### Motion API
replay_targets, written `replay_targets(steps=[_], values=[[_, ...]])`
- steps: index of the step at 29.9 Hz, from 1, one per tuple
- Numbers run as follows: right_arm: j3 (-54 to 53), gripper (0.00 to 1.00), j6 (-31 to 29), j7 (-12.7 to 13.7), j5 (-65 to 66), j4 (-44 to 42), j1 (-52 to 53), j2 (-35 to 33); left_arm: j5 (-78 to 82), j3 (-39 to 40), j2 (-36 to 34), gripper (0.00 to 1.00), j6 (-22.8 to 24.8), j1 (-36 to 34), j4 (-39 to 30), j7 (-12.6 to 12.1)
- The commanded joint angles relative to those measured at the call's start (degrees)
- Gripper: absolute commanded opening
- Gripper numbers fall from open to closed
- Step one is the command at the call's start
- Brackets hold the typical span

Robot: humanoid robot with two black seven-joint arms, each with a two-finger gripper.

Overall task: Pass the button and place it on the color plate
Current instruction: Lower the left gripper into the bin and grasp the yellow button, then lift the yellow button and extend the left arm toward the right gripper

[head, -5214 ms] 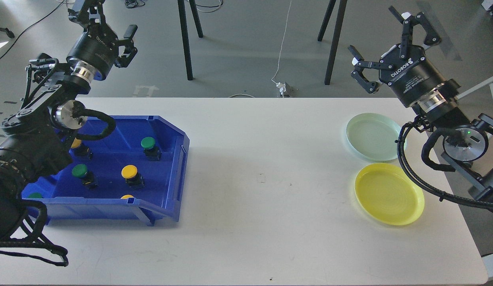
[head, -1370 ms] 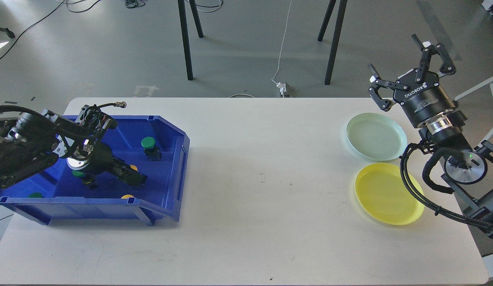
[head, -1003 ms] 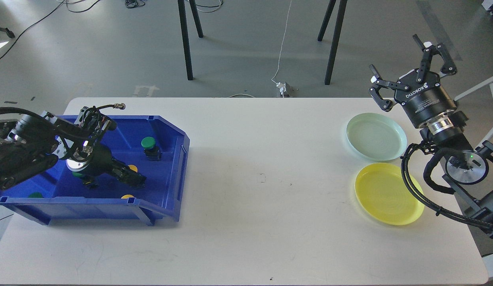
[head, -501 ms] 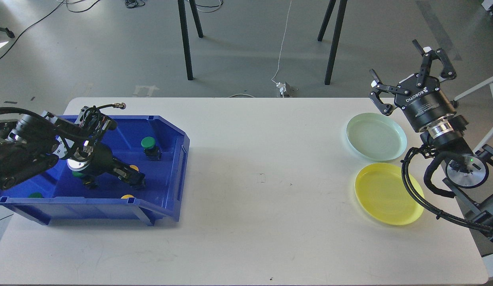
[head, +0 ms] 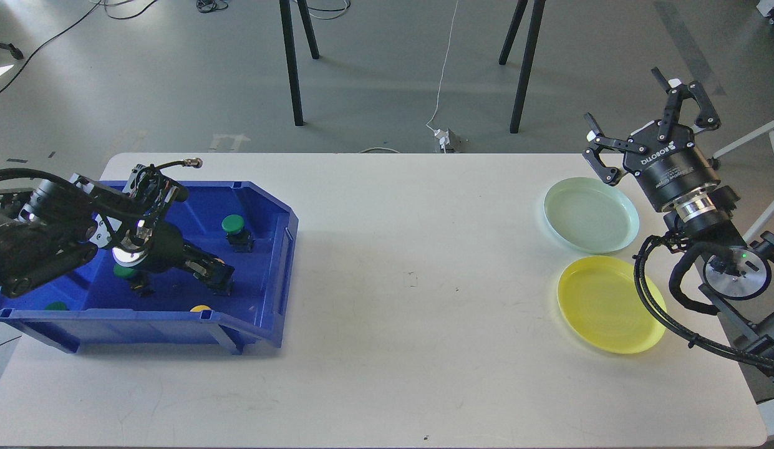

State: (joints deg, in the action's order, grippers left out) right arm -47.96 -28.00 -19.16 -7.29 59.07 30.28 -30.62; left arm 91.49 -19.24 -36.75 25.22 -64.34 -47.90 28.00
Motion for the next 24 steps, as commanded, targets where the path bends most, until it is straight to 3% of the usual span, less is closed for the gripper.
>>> replay_targets(steps=[1,11,17,24], values=[[-0.03,0.99,0.0,0.0,0.0,-0.01,-0.05,-0.14,0.09,-0.01,-0.17,0.1,-0.08,0.01,0.0,0.0],[-0.03,0.99,0.0,0.0,0.0,0.08,-0.31,-0.14,-0.08,0.35,-1.13,0.08,0.0,-0.61,-0.53,0.0],[-0.03,0.99,0.0,0.0,0.0,-0.01,-0.4,-0.14,-0.17,2.45,-5.52,0.09,0.36,-1.22,-2.37,0.0],[0.06,0.99,0.0,0.09,0.0,-0.01,-0.4,-0.14,-0.17,8.51,-16.58,0.09,0.53,-1.22,-14.57,0.0]])
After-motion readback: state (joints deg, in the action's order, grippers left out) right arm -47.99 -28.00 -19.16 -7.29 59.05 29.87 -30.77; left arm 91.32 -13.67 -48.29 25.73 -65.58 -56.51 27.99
